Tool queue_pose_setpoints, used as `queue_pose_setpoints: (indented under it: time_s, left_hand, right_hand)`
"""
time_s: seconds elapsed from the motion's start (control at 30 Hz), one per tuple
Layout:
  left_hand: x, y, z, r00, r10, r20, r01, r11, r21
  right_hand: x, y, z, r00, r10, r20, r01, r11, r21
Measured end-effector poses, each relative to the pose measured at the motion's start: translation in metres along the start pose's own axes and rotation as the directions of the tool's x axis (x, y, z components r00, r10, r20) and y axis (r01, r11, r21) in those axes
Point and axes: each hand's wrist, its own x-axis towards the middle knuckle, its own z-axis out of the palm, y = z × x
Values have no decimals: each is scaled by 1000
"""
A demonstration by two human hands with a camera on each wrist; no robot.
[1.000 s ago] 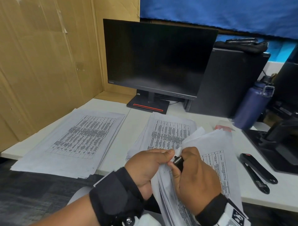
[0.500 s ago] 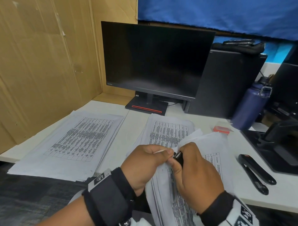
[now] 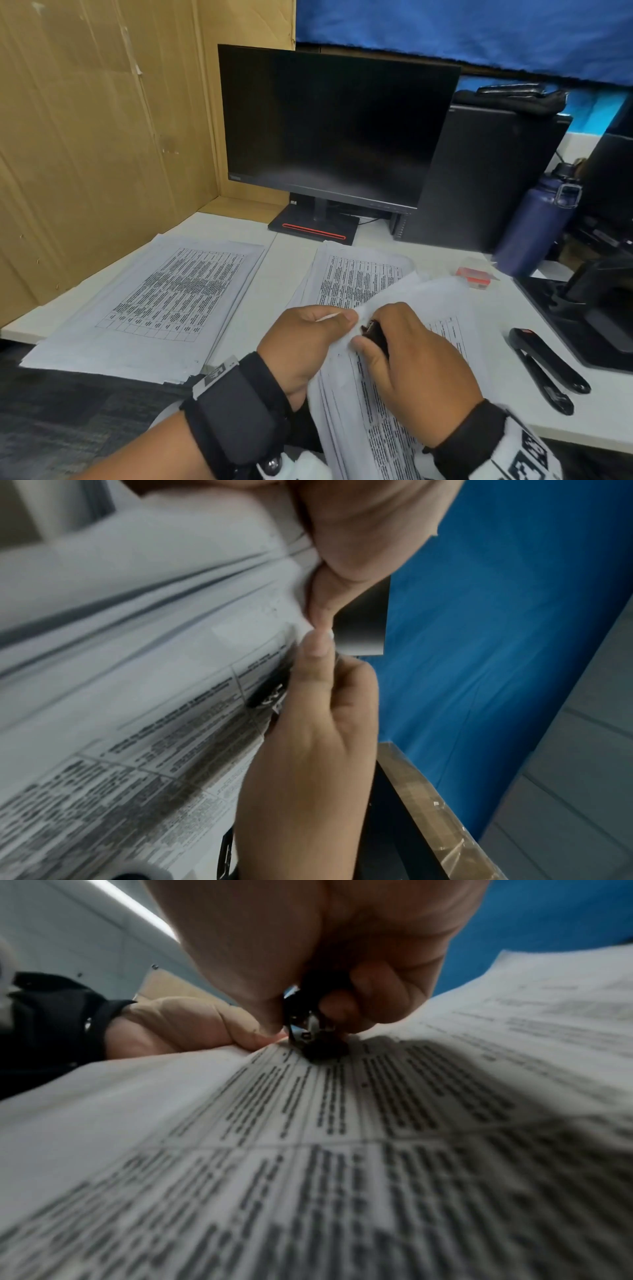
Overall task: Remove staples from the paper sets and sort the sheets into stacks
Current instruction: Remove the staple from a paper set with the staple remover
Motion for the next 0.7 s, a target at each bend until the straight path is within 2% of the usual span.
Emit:
queue_pose_setpoints:
  time_s: [0.1,0.17,0.2,0.23,0.3,0.37,0.4,0.43,0.57,0.6,0.63,0.7]
  left_hand:
    - [9,7,-13,998,-19,-62,18,999,-29]
    - [17,13,-24,996,-11,-91,8,1000,-27]
    - [21,16,-30,994,-1,-106,-1,1000,-24]
    - [24,20,-36,992,10,-123,-13,1000,-26]
    - [29,27,-47,989,24,-143,-29,999,-26]
    - [33,33,-56,991,20,-129,-22,1000,-11]
    - [34,35,-58,992,15,-122,-15,1000,2]
    - [35,36,-60,993,10,-118,-9,1000,8]
    - [30,41,-59,995,3,-95,-1,1000,12]
    - [28,41,-58,996,2,-89,-1,1000,13]
    - [26,42,-56,997,3,-79,-2,1000,12]
    - [21,44,-52,998,3,-62,-3,1000,9]
  right_hand:
    - [2,8,-6,1000,1,-3,-1,1000,-15]
    - [7,22,-15,989,148,13,-148,989,15]
    - [9,35,-18,967,250,42,-251,968,14]
    - [12,52,-20,927,362,96,-364,931,-1]
    - [13,85,-21,790,558,254,-560,825,-70]
    - [7,113,-19,655,659,370,-644,743,-182]
    - [3,122,-17,611,686,395,-655,718,-234]
    - [0,129,-16,591,700,401,-657,706,-265]
    - [0,135,-17,562,742,365,-691,664,-285]
    - [2,131,-20,571,749,336,-694,659,-290]
    - [6,126,-26,601,744,291,-693,667,-274]
    - [11,106,-40,749,655,99,-642,754,-140]
